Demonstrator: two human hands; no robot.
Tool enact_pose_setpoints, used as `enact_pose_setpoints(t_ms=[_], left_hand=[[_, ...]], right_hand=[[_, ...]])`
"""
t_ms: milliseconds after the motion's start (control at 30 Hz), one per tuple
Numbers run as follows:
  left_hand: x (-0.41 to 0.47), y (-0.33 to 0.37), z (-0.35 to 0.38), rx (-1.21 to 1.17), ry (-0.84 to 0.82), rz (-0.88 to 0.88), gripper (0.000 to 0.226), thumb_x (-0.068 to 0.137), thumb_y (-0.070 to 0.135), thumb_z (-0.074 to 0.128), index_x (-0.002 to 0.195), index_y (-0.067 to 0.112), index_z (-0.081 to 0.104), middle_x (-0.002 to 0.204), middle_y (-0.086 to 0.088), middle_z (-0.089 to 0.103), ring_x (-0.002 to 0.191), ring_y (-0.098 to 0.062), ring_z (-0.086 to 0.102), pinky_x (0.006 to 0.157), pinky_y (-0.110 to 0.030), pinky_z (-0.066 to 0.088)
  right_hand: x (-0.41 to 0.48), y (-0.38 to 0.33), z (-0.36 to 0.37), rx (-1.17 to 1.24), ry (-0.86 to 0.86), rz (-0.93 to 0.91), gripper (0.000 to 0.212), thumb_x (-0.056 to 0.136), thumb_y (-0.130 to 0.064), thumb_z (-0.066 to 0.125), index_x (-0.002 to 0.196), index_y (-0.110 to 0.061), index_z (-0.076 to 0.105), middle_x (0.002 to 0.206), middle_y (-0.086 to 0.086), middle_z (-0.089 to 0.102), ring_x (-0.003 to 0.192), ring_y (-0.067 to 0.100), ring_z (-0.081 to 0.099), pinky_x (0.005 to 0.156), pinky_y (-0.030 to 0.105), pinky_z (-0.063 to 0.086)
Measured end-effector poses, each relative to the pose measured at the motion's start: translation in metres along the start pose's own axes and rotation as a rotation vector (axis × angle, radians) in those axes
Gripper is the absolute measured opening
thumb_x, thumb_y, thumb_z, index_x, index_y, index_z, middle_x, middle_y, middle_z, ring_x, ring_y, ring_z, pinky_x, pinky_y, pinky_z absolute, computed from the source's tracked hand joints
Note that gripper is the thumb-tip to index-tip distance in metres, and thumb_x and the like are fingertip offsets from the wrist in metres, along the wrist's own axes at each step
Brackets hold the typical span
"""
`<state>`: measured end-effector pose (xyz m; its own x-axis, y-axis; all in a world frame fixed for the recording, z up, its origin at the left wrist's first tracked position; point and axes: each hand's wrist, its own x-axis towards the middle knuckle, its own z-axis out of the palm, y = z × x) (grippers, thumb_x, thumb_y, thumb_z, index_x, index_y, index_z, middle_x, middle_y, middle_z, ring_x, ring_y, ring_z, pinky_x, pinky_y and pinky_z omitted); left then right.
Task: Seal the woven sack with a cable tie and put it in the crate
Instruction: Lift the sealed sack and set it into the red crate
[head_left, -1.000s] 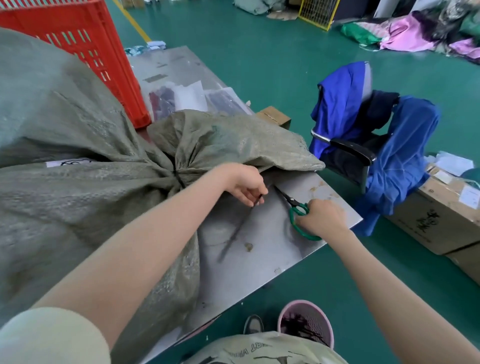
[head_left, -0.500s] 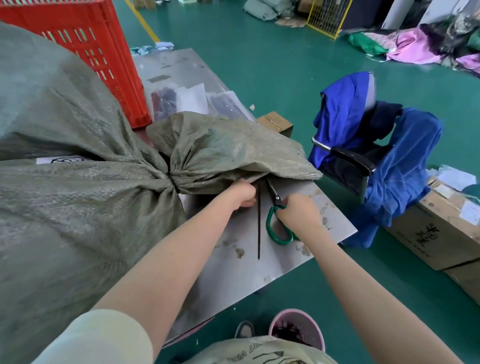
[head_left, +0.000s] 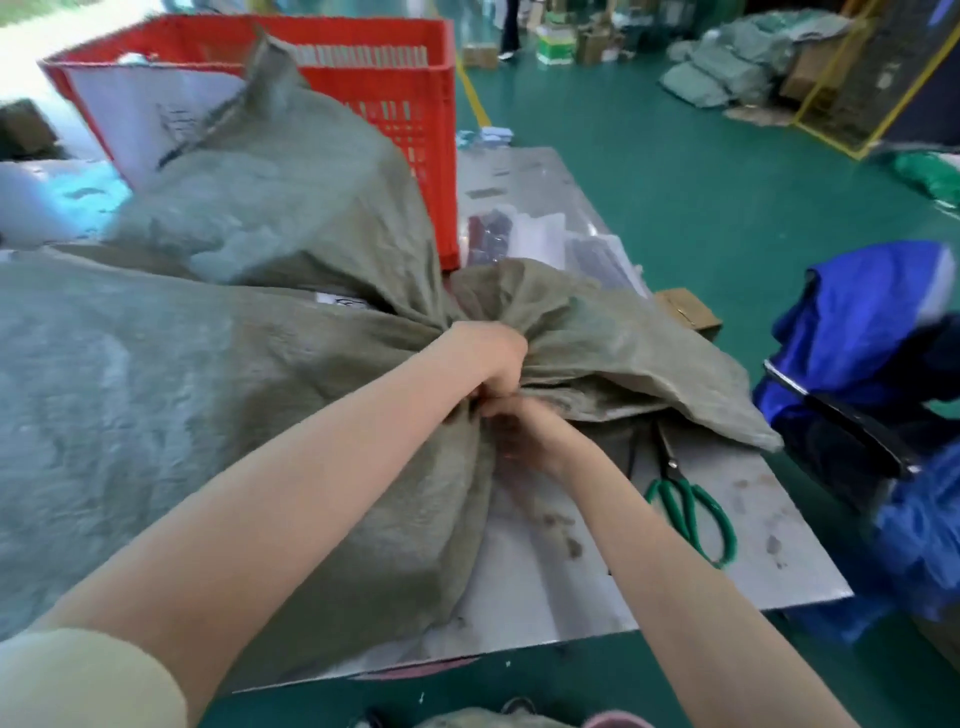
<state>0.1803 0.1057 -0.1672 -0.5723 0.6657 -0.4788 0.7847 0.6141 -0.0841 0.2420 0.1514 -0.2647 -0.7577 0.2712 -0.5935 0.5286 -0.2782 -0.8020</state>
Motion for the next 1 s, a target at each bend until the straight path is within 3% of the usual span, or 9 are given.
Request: enact_pose_setpoints(t_ms=[100,200,267,367,500,600,833,900,1000], left_hand=[[-0.001,-0.03,0.0,-0.037,0.336,-0.091,0.041,0.081,0.013,0.062,0.121,0.007,0.056,0.127,-0.013,0.058,0.119,-0.03,0.055,0.092,-0.039,0.047],[-0.007,-0.057,-0.001,-0.054,0.425,-0.226,0.061,0.085,0.032,0.06,0.137,0.008,0.038,0.143,-0.015,0.041,0.134,-0.033,0.036,0.107,-0.041,0.032],[-0.012,-0.078,-0.008,-0.127,0.341,-0.282,0.062,0.088,0.042,0.051,0.138,0.005,0.04,0.146,-0.018,0.041,0.136,-0.035,0.036,0.109,-0.042,0.03],[-0.025,-0.107,-0.022,-0.252,0.254,-0.243,0.055,0.094,0.038,0.041,0.129,-0.003,0.051,0.139,-0.023,0.05,0.126,-0.037,0.048,0.101,-0.039,0.04],[-0.05,-0.132,-0.04,-0.365,0.347,-0.216,0.047,0.096,0.029,0.042,0.118,-0.01,0.057,0.128,-0.027,0.057,0.117,-0.035,0.055,0.088,-0.034,0.04],[-0.066,-0.155,-0.053,-0.465,0.481,-0.237,0.044,0.094,0.03,0.047,0.113,-0.008,0.06,0.123,-0.025,0.061,0.114,-0.035,0.056,0.086,-0.035,0.043],[-0.099,-0.208,-0.062,-0.68,0.594,-0.211,0.029,0.091,0.033,0.054,0.076,0.008,0.061,0.079,-0.008,0.053,0.074,-0.017,0.048,0.047,-0.021,0.03],[-0.104,-0.222,-0.059,-0.746,0.599,-0.228,0.034,0.087,0.039,0.058,0.092,0.006,0.065,0.088,-0.006,0.057,0.082,-0.017,0.051,0.057,-0.017,0.036],[-0.104,-0.244,-0.052,-0.722,0.664,-0.328,0.088,0.064,0.064,0.067,0.133,0.012,0.047,0.131,-0.012,0.052,0.125,-0.025,0.046,0.101,-0.033,0.04]], right_hand=[[0.006,-0.014,0.021,0.157,0.045,-0.122,0.057,0.052,-0.031,0.067,0.106,-0.011,0.067,0.102,0.01,0.07,0.092,0.024,0.064,0.08,0.033,0.051],[0.006,-0.034,0.038,0.208,0.164,-0.325,0.055,0.075,-0.024,0.068,0.125,-0.003,0.058,0.121,0.012,0.067,0.111,0.024,0.063,0.1,0.037,0.049],[0.008,-0.05,0.047,0.152,0.24,-0.416,0.049,0.079,-0.022,0.067,0.122,0.001,0.06,0.121,0.013,0.066,0.112,0.024,0.062,0.103,0.038,0.047],[0.015,-0.071,0.059,0.006,0.308,-0.522,0.071,0.054,-0.042,0.069,0.111,0.001,0.065,0.113,0.015,0.069,0.108,0.027,0.064,0.099,0.045,0.05],[0.016,-0.11,0.08,-0.154,0.348,-0.593,0.056,0.063,-0.034,0.066,0.105,0.003,0.064,0.11,0.019,0.069,0.107,0.031,0.064,0.094,0.048,0.051],[0.016,-0.144,0.093,-0.293,0.366,-0.711,0.069,0.052,-0.048,0.058,0.103,-0.003,0.067,0.108,0.016,0.072,0.106,0.031,0.065,0.094,0.046,0.051],[-0.019,-0.214,0.128,-0.722,0.207,-0.918,0.045,0.08,-0.013,0.061,0.121,0.004,0.058,0.125,0.016,0.061,0.113,0.019,0.055,0.081,0.019,0.038],[-0.025,-0.231,0.138,-0.819,0.09,-0.983,0.051,0.077,-0.008,0.059,0.127,0.004,0.053,0.132,0.009,0.056,0.116,0.012,0.049,0.085,0.01,0.038],[-0.035,-0.252,0.151,-0.951,-0.088,-0.996,0.055,0.081,0.013,0.05,0.135,0.007,0.042,0.13,-0.005,0.039,0.121,0.006,0.037,0.081,-0.014,0.027]])
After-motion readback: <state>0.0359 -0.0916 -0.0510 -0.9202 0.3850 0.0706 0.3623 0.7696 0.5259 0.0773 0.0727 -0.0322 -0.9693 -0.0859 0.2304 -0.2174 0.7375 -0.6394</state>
